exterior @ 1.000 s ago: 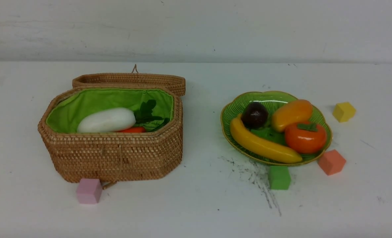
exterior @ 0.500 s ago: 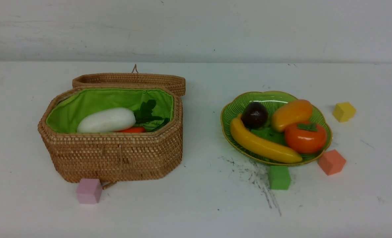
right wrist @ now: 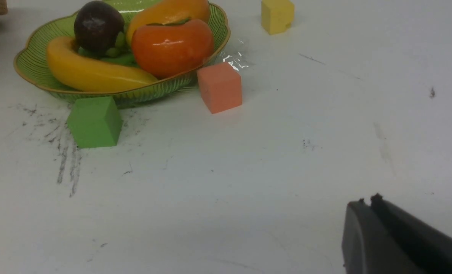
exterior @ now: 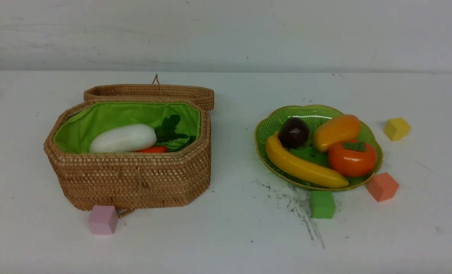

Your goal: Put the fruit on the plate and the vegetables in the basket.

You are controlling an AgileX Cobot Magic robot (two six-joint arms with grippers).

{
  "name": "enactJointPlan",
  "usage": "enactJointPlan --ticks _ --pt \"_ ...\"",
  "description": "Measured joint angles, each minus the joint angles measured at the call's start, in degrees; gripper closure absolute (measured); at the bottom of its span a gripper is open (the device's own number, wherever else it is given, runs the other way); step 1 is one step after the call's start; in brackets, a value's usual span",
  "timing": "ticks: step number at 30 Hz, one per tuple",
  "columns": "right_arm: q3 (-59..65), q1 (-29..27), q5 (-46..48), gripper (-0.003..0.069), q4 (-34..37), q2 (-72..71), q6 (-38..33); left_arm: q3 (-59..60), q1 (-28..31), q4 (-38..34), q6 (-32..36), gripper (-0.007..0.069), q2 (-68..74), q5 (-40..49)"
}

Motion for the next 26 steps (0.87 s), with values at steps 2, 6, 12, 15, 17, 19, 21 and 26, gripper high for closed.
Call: enactJointPlan --ticks 2,6,12,15,17,19,21,26 --pt "0.0 0.0 0.0 0.0624 0.0 0.0 0.0 0.0 0.0 0.0 0.0 0.0386 0.0 0.0" --pt "0.0 0.0 0.0 0.0624 0.0 0.0 0.0 0.0 0.0 0.0 0.0 0.0386 0.0 0.0" --pt "0.0 0.0 0.0 0.0624 0.0 0.0 0.0 0.0 0.0 0.0 0.0 0.0386 0.0 0.0" --pt "0.0 0.0 0.0 0.0624 0.0 0.0 0.0 0.0 0.0 0.0 0.0 0.0386 0.0 0.0" --pt "0.0 0.0 0.0 0.0622 0.0 0.0 0.0 0.0 0.0 0.0 0.0 0.0386 0.0 0.0" --pt "0.0 0.0 0.0 0.0622 0.0 0.0 0.0 0.0 0.0 0.0 0.0 0.0386 0.0 0.0" --pt "0.0 0.0 0.0 0.0617 0.0 0.0 0.0 0.0 0.0 0.0 0.0 0.0386 0.0 0.0" --pt "0.0 0.0 0.0 0.061 -0.1 0.0 0.0 0.0 0.0 0.0 0.0 0.0386 0.0 0.0"
